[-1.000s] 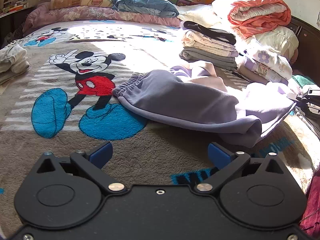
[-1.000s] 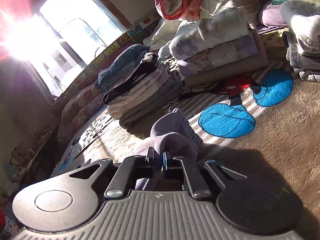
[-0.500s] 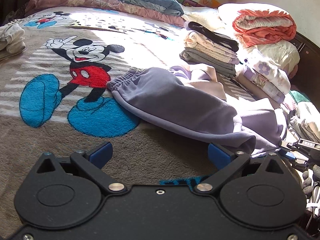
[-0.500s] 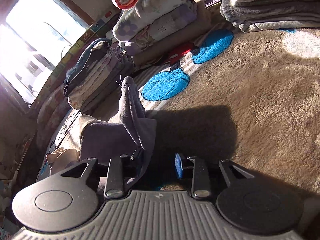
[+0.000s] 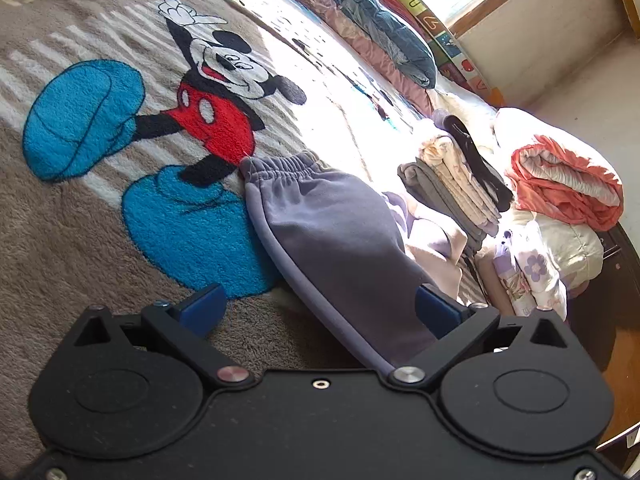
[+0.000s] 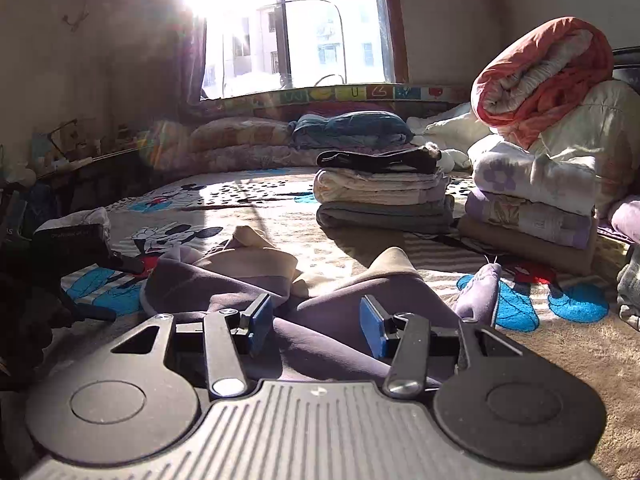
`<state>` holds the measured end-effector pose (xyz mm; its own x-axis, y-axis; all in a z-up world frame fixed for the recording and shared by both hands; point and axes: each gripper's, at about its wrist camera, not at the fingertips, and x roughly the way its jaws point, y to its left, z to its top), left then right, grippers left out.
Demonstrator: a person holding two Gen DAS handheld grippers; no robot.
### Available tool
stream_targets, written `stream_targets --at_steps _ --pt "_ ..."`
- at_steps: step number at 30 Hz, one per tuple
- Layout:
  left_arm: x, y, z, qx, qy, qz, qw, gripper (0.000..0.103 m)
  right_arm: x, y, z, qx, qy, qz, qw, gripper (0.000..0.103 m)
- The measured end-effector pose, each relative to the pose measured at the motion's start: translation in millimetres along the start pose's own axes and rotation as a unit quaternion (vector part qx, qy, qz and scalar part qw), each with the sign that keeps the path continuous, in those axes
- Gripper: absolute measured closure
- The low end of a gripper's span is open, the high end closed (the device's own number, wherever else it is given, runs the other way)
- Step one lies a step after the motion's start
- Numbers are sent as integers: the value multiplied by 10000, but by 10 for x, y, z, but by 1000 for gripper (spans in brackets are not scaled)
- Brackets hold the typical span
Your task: Fold clothes
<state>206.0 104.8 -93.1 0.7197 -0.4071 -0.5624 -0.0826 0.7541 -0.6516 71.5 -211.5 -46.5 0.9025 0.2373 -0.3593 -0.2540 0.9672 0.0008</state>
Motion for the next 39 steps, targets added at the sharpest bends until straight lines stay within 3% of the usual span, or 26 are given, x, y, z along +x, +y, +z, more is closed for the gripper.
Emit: stream_targets --at_steps 2,4,7,10,15,21,22,23,24,25,30,34,36,39 --pt "-57 -7 62 130 -28 203 9997 1 127 423 105 -933 17 314 9951 49" --pt "-116 12 108 294 -20 423 9987 1 263 797 148 -1828 94 543 9816 48" --pt "-220 138 154 303 -22 558 9980 1 498 1358 131 -3258 240 754 9421 49" --pt "-332 336 204 56 -55 534 9985 1 723 1691 104 -4051 326 759 9105 49" --pt "-561 618 242 -230 -165 584 9979 1 1168 2072 17 -4829 668 613 8710 54" --pt "-808 812 263 -474 -290 473 9973 1 1643 2257 -58 -5205 1085 235 8466 59" --pt "-821 826 267 -496 -297 459 9973 1 1684 2277 -58 -5197 1106 207 8469 60" --pt "-835 840 271 -519 -304 445 9972 1 1715 2277 -37 -5120 1159 211 8509 70" --pt "-849 854 275 -541 -312 431 9971 1 1743 2258 -1 -4984 1228 207 8580 80" --pt "-863 868 279 -564 -319 417 9970 1 1762 2219 56 -4811 1256 186 8674 98" --pt "-877 846 291 -571 -318 316 9974 1 1584 1882 446 -3406 959 354 9346 99" --pt "-836 761 271 -461 -278 262 9982 1 1353 1471 776 -1927 641 593 9774 99" --pt "-805 725 255 -414 -252 261 9985 1 1270 1228 924 -1224 502 632 9892 99" --pt "-751 679 233 -340 -217 293 9988 1 1133 836 1065 -290 279 625 9972 99"
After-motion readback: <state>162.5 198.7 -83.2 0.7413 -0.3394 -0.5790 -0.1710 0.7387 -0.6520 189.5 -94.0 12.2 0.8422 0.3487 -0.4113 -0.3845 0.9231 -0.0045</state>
